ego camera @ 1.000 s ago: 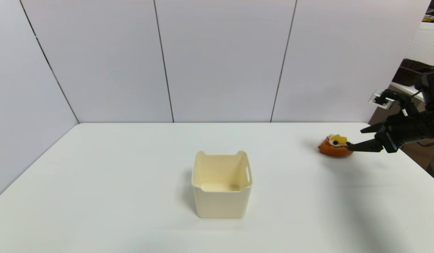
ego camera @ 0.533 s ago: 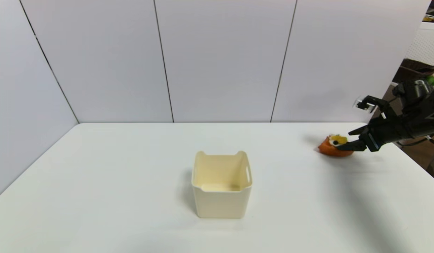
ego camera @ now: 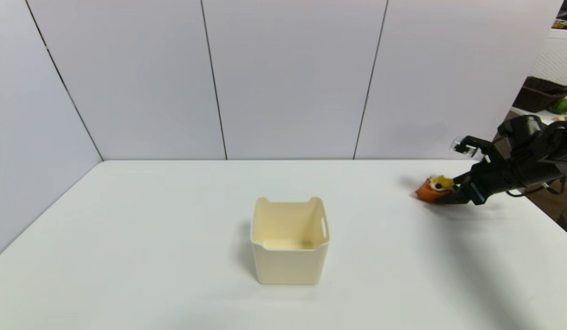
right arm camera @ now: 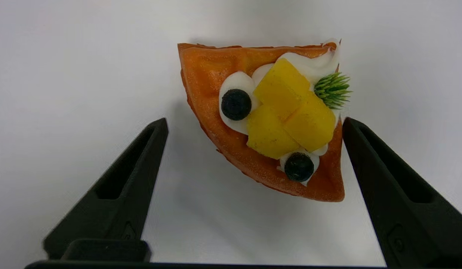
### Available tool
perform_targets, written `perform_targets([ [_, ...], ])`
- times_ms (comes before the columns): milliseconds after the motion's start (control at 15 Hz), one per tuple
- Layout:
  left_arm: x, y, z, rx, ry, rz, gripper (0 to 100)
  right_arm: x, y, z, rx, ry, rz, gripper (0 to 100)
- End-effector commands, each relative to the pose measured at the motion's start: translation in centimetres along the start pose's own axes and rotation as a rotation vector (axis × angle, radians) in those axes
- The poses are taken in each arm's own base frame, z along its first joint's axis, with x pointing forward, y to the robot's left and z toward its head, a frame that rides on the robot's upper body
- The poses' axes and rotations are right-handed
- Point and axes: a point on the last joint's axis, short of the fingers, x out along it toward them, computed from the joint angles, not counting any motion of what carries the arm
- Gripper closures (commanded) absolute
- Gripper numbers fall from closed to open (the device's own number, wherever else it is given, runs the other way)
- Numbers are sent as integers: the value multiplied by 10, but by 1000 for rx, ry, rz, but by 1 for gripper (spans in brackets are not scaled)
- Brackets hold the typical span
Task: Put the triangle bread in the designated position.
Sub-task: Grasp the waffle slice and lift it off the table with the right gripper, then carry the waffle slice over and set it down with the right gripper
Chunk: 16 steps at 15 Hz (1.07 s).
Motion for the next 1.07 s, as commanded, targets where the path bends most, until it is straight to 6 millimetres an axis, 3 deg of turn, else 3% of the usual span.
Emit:
perform_targets([
  [67,0,0,0,0,1,0,0,9,-8,-1,-4,11,-6,100],
  [400,0,0,0,0,1,0,0,6,-9,1,-6,23,-34,100],
  [733,0,0,0,0,-2,0,0,-29,-5,26,-64,-51,-103,100],
  [1067,0,0,0,0,1,0,0,-69,44,64,-166,-179,-53,100],
])
